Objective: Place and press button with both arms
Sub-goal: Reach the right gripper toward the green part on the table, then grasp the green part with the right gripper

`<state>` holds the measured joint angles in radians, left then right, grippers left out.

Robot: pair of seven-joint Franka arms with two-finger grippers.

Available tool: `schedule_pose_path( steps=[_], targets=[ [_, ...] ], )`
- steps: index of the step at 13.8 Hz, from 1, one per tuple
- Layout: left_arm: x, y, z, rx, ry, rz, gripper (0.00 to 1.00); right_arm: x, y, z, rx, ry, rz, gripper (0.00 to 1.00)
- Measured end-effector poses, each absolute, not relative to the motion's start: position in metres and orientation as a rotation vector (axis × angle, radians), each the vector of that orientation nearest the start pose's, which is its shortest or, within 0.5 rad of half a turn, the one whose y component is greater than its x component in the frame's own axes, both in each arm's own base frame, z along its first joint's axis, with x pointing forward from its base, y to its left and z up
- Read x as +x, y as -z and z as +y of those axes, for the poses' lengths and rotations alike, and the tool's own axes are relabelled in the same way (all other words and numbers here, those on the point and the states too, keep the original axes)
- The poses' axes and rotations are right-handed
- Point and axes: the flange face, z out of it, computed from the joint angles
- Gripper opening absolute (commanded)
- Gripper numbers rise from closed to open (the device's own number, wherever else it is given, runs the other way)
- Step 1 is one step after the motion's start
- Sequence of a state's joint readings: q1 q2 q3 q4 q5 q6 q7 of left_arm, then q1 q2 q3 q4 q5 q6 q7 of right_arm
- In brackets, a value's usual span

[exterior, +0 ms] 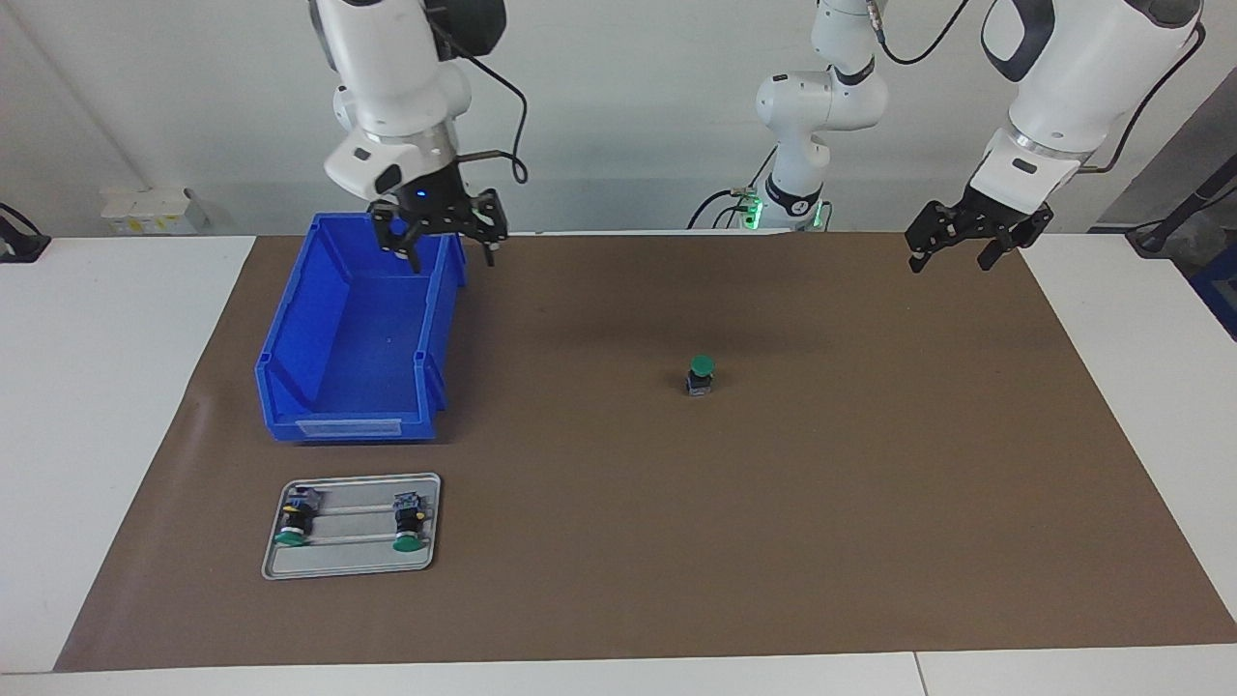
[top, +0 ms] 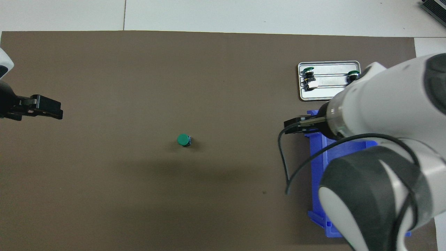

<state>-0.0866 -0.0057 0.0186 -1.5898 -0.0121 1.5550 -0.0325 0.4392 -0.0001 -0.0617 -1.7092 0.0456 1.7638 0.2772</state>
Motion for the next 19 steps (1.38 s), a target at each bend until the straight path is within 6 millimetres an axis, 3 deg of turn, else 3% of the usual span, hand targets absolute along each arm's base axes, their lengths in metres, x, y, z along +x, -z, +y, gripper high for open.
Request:
schedule_pose_path(
  steps=[3,5,7,8,11,13,16,19],
  targets=[
    [0.549,-0.617,-0.039,-3.151,-0.047,0.056,1.0,0.534,-0.514,0.308,-3.011,0.131,-0.184,1.0],
    [0.549,-0.617,-0.039,-3.151,-0.047,0.056,1.0,0.528,-0.467,0.372,-2.978,0.194,-0.179,1.0],
    [0.549,-0.617,-0.039,-3.151,-0.047,0.056,1.0,0.517,-0.431,0.42,-2.958,0.22,-0.171,1.0],
    [0.549,-0.617,-0.039,-3.151,-0.047,0.056,1.0,0.513,-0.419,0.435,-2.953,0.226,-0.182,1.0],
    [0.549,-0.617,-0.039,-3.151,-0.047,0.056,1.0,0.498,-0.388,0.47,-2.945,0.242,-0.263,1.0],
    [0.549,-0.617,-0.039,-3.151,-0.047,0.056,1.0,0.493,-0.357,0.488,-2.944,0.289,-0.324,1.0],
    [0.549,-0.617,-0.039,-3.151,-0.047,0.056,1.0,0.5,-0.322,0.491,-2.96,0.332,-0.365,1.0],
    [0.549,-0.617,-0.039,-3.151,-0.047,0.056,1.0,0.502,-0.313,0.494,-2.966,0.375,-0.411,0.87]
  ],
)
